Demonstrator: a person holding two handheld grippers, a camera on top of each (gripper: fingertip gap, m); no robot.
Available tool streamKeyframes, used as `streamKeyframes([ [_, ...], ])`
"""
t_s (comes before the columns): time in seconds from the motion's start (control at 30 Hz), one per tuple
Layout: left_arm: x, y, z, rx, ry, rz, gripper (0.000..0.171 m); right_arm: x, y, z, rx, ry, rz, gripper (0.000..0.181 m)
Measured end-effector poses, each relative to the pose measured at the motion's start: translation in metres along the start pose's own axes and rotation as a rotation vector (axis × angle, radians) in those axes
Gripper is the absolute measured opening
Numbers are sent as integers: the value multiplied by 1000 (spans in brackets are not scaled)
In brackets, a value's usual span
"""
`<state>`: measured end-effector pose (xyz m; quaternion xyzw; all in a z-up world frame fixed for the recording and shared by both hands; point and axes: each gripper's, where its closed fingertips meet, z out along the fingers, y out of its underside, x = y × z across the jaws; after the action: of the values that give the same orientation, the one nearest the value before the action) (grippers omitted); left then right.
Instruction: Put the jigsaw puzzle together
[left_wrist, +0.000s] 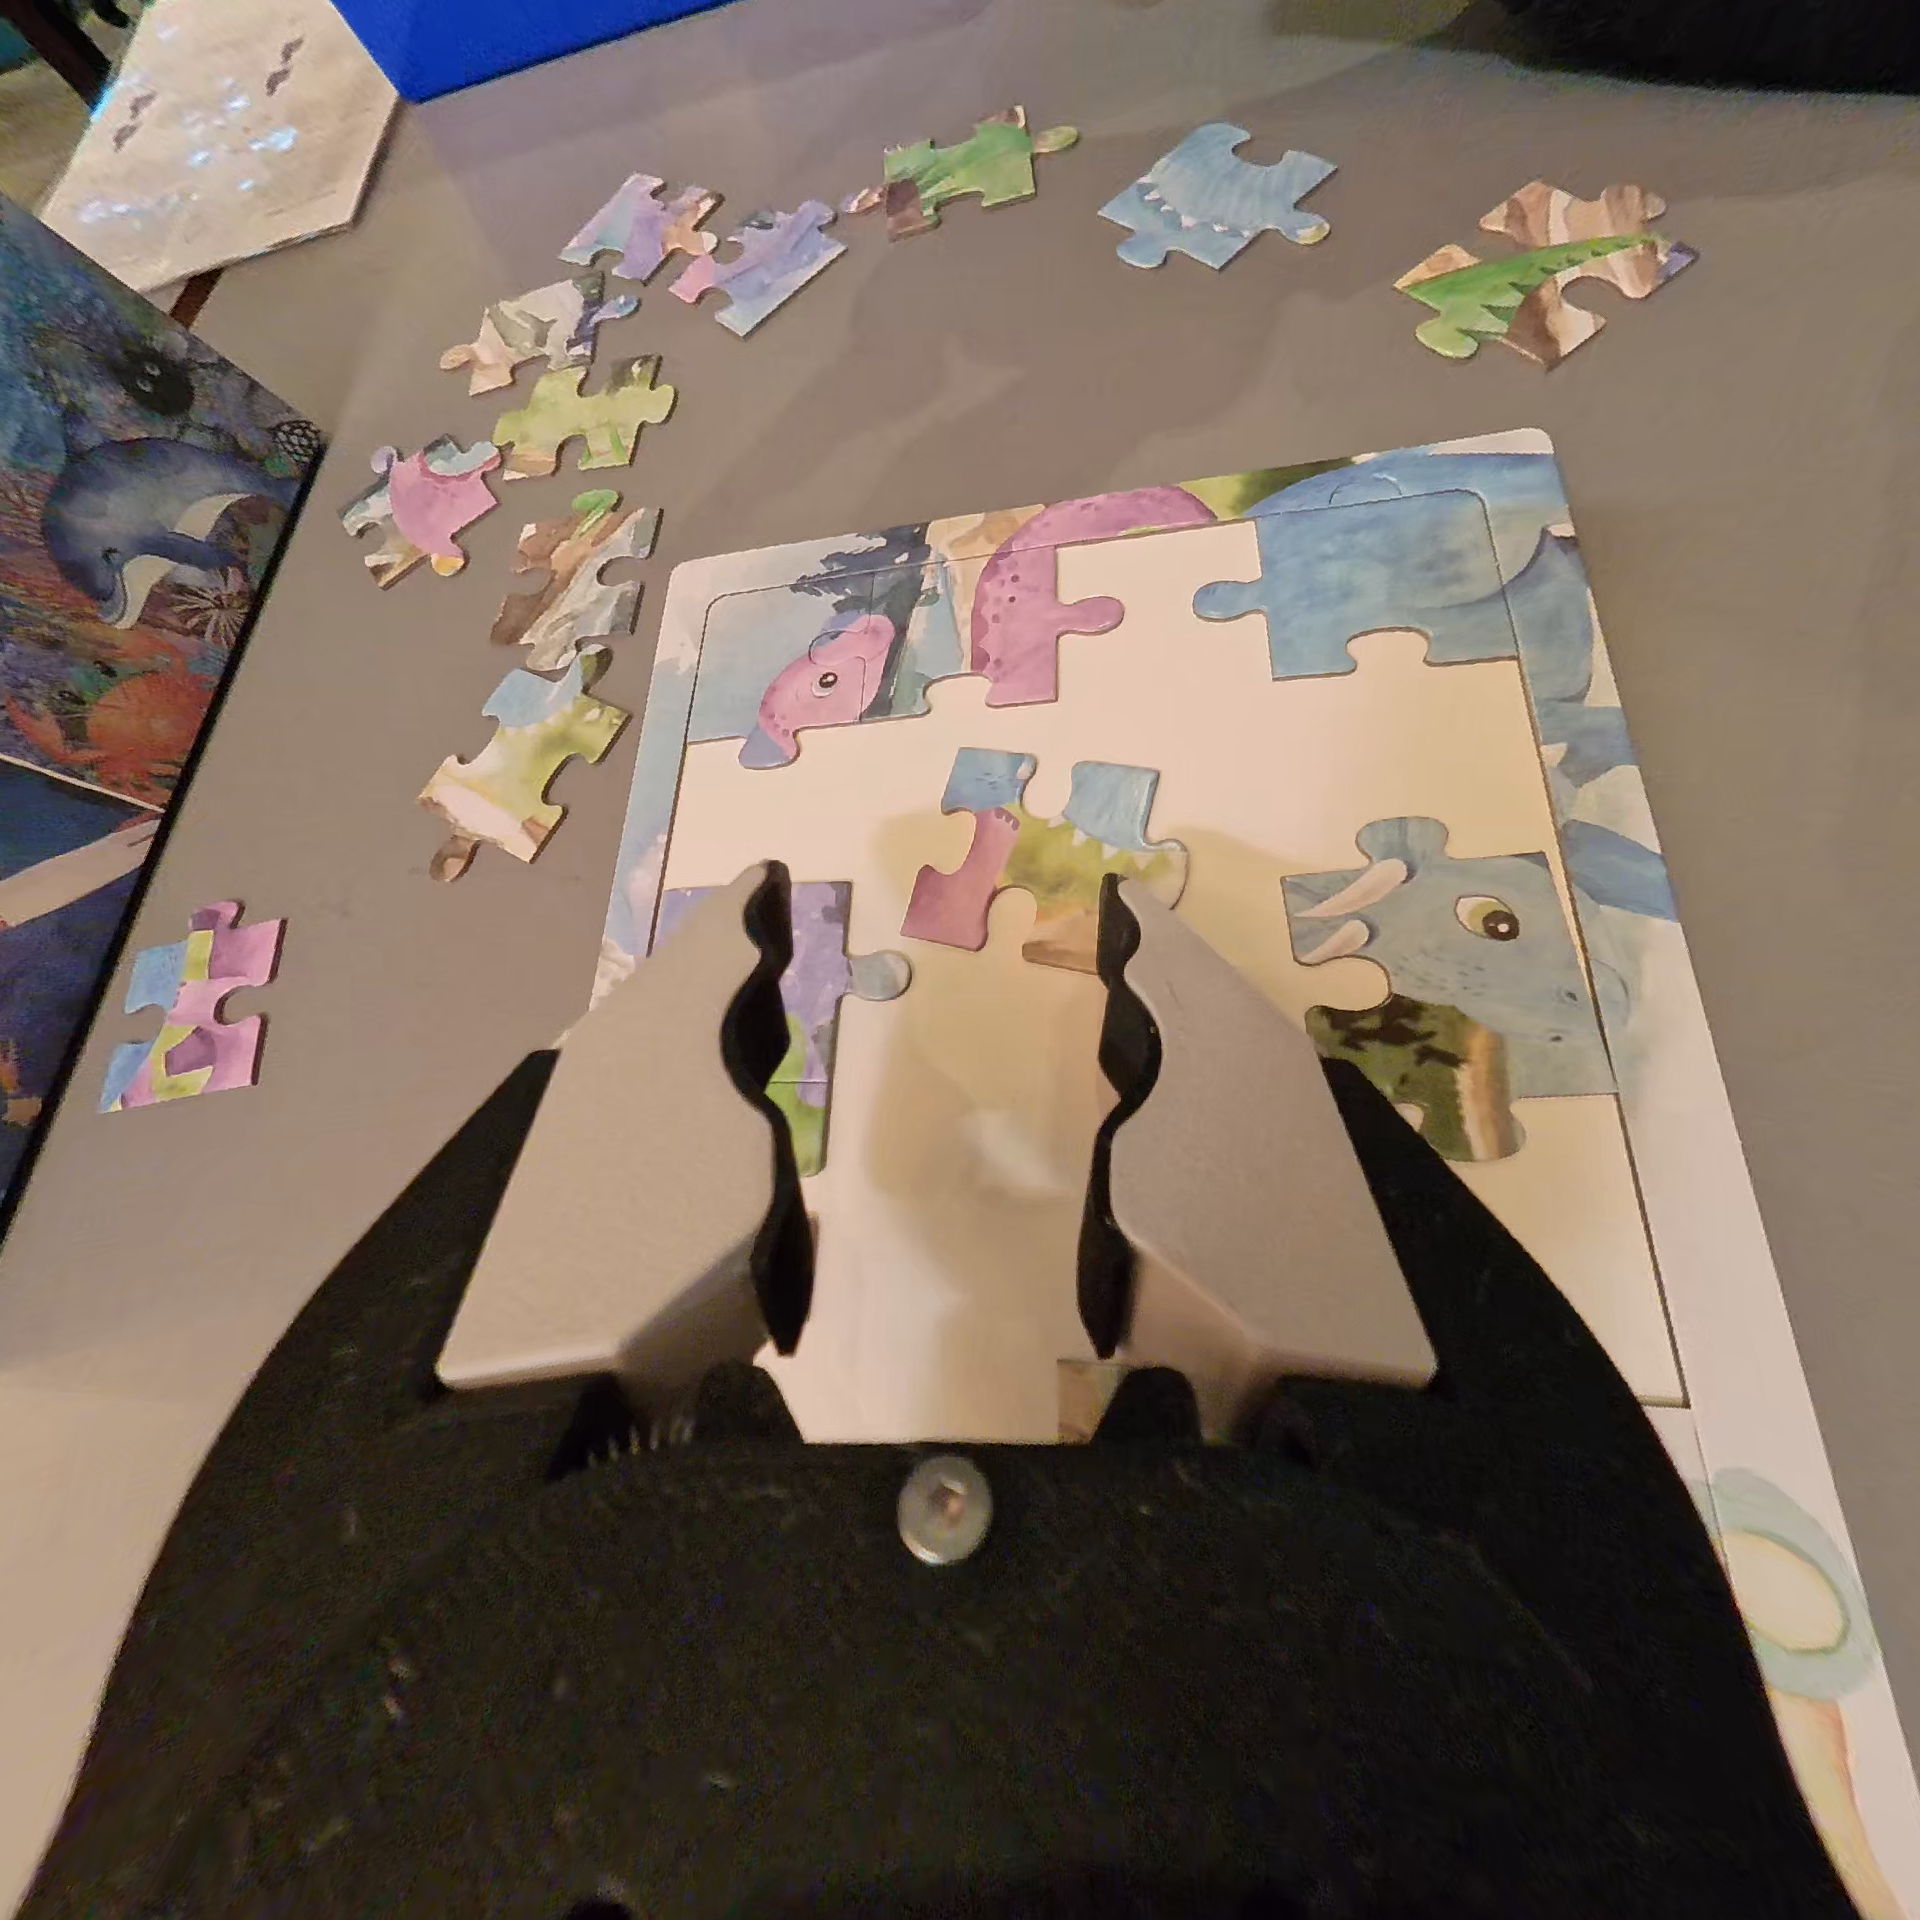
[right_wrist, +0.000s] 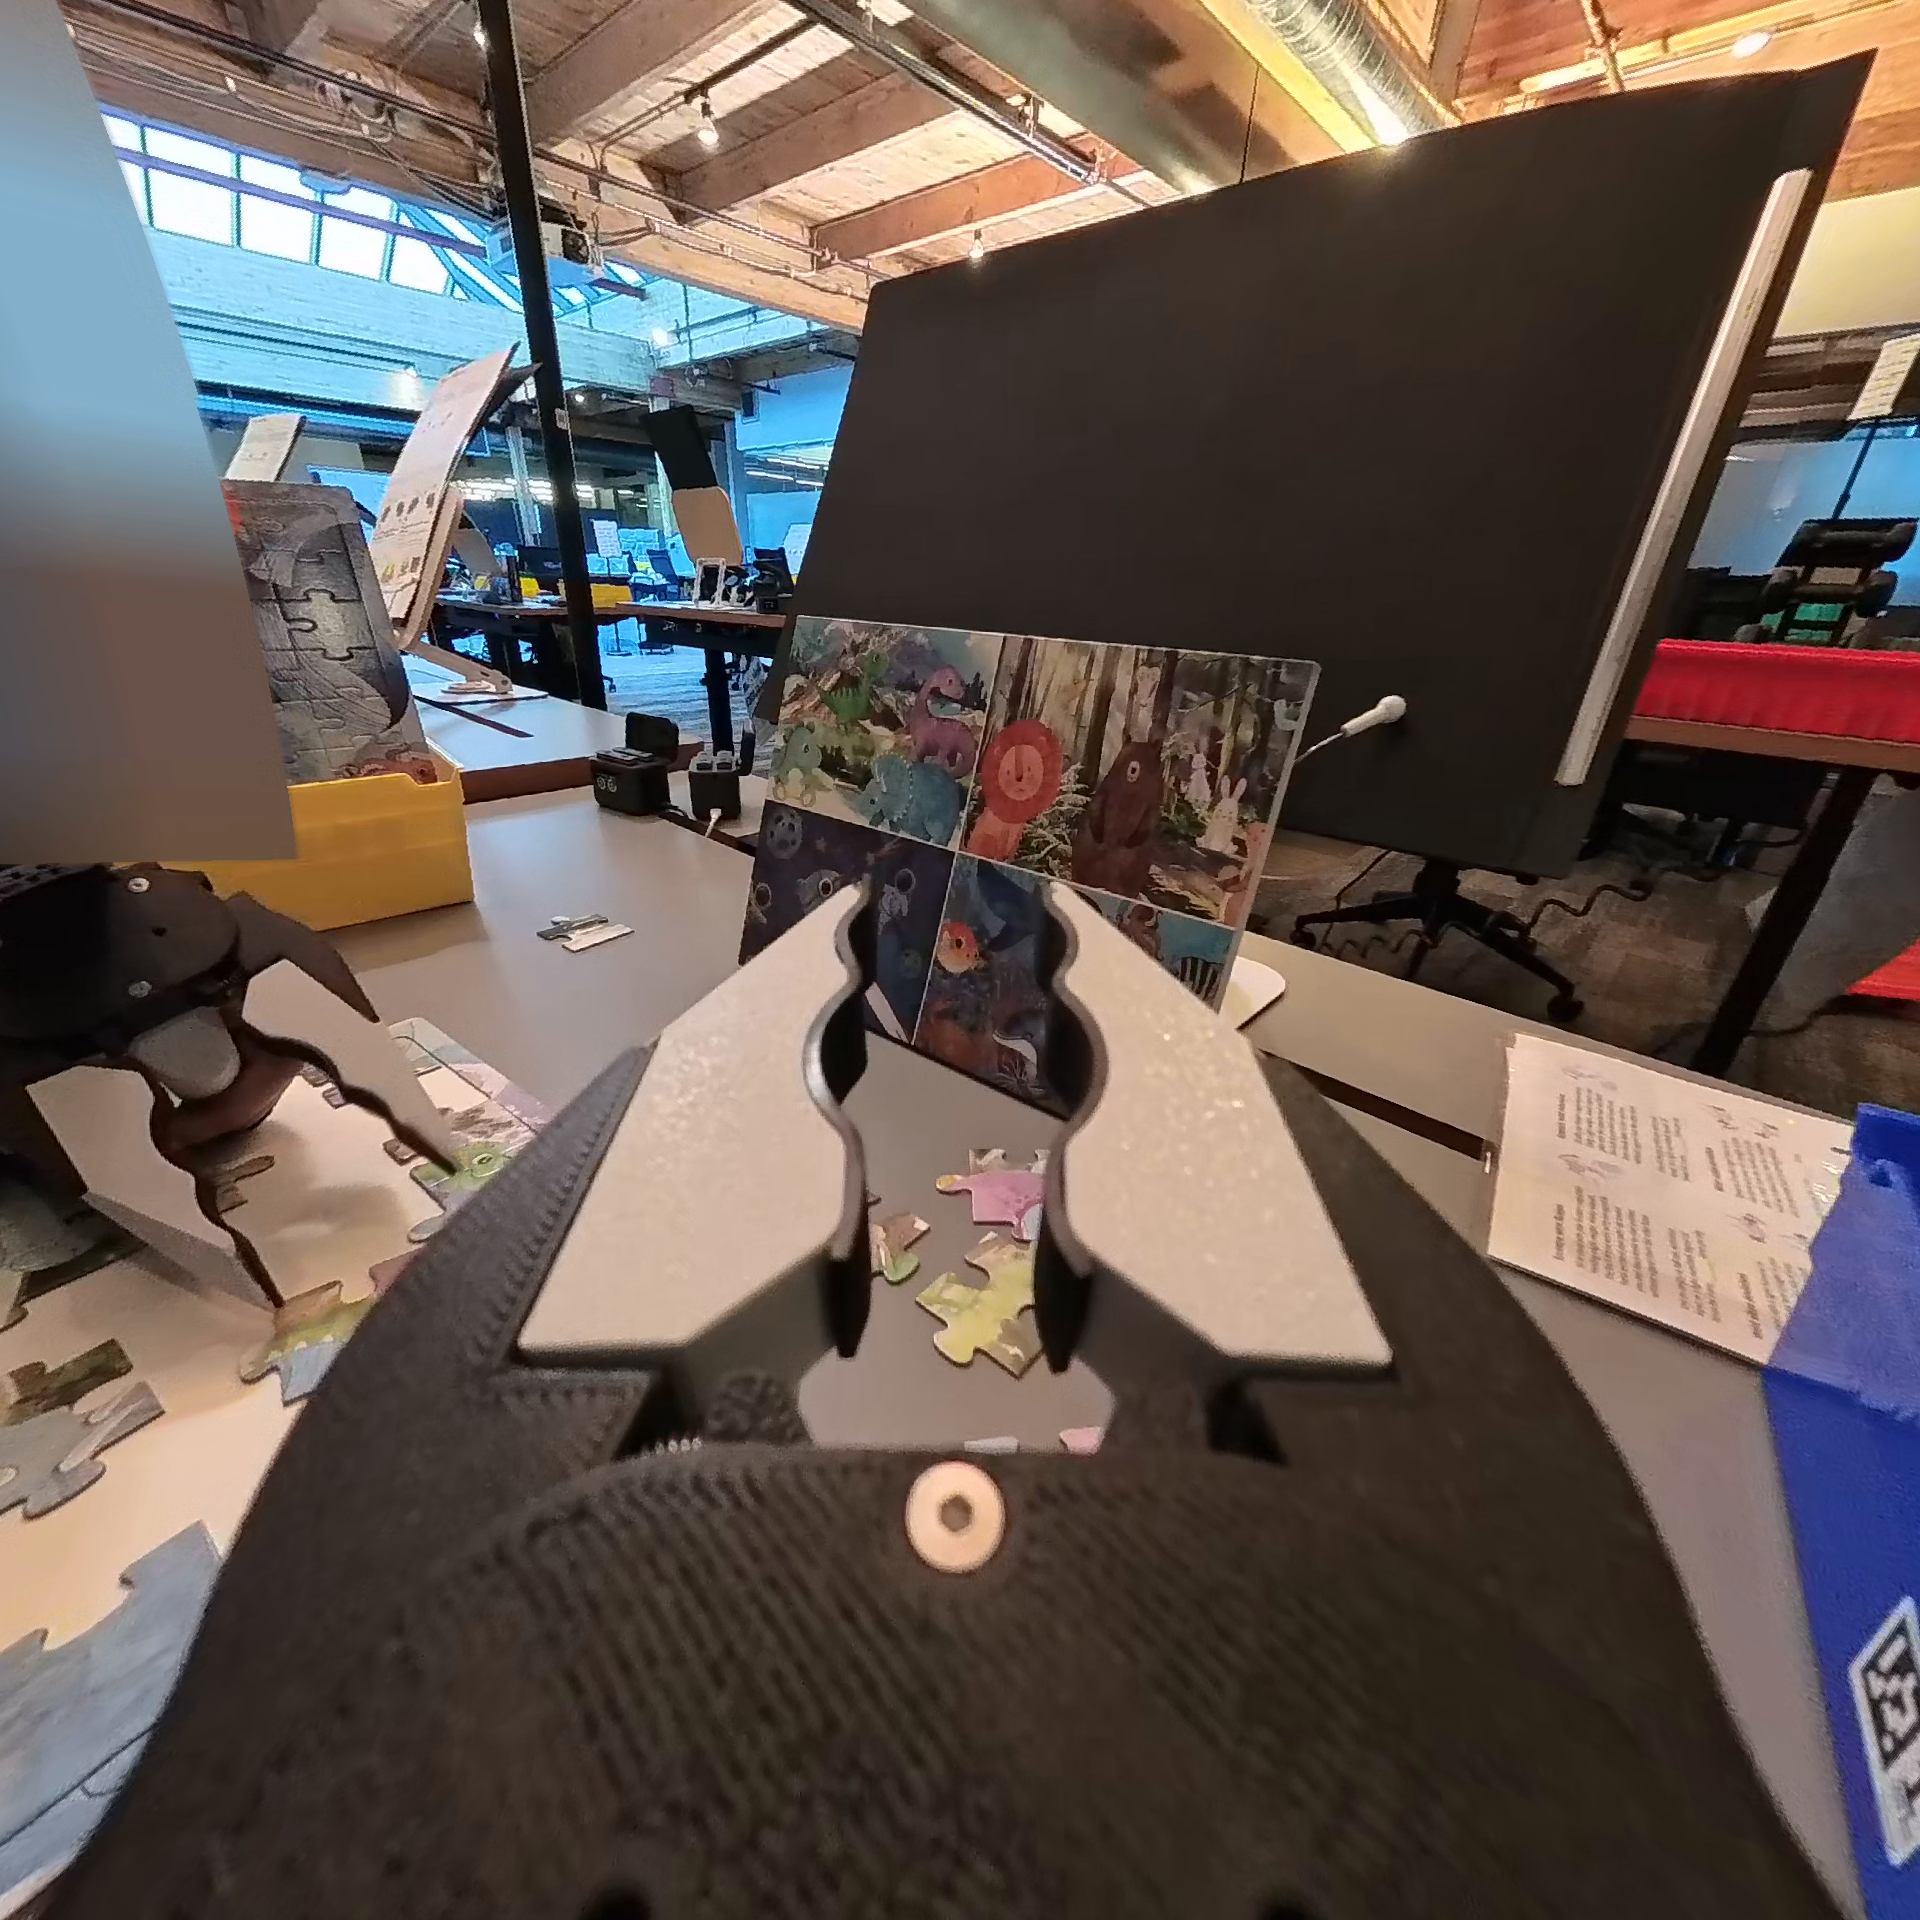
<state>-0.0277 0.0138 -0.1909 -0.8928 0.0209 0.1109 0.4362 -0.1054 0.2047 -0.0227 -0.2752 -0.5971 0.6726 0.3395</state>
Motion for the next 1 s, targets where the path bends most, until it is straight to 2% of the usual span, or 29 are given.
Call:
streamKeyframes([
  [0.17, 5, 6, 2, -39, 31, 10, 47, 0, 1, 1, -4, -1, 0, 27],
  [0.4, 6, 7, 3, -46, 35, 12, 48, -1, 2, 1, -8, -2, -2, 27],
  [0.53, 1, 0, -3, -4, 20, 1, 46, -2, 2, 1, -8, -3, -1, 27],
  [0.7, -2, 4, -3, -3, 43, -46, 52, -3, 2, 2, -11, -9, 0, 27],
  [0.87, 5, -8, 2, 17, 160, -103, 64, -1, 2, 2, -10, -4, 2, 27],
  [0.93, 15, -10, 7, -20, 240, -94, 64, -1, 0, 1, -1, -4, 9, 27],
  [1.0, 19, -5, 14, -92, 255, -43, 64, -2, -1, 0, 6, -7, 15, 27],
])
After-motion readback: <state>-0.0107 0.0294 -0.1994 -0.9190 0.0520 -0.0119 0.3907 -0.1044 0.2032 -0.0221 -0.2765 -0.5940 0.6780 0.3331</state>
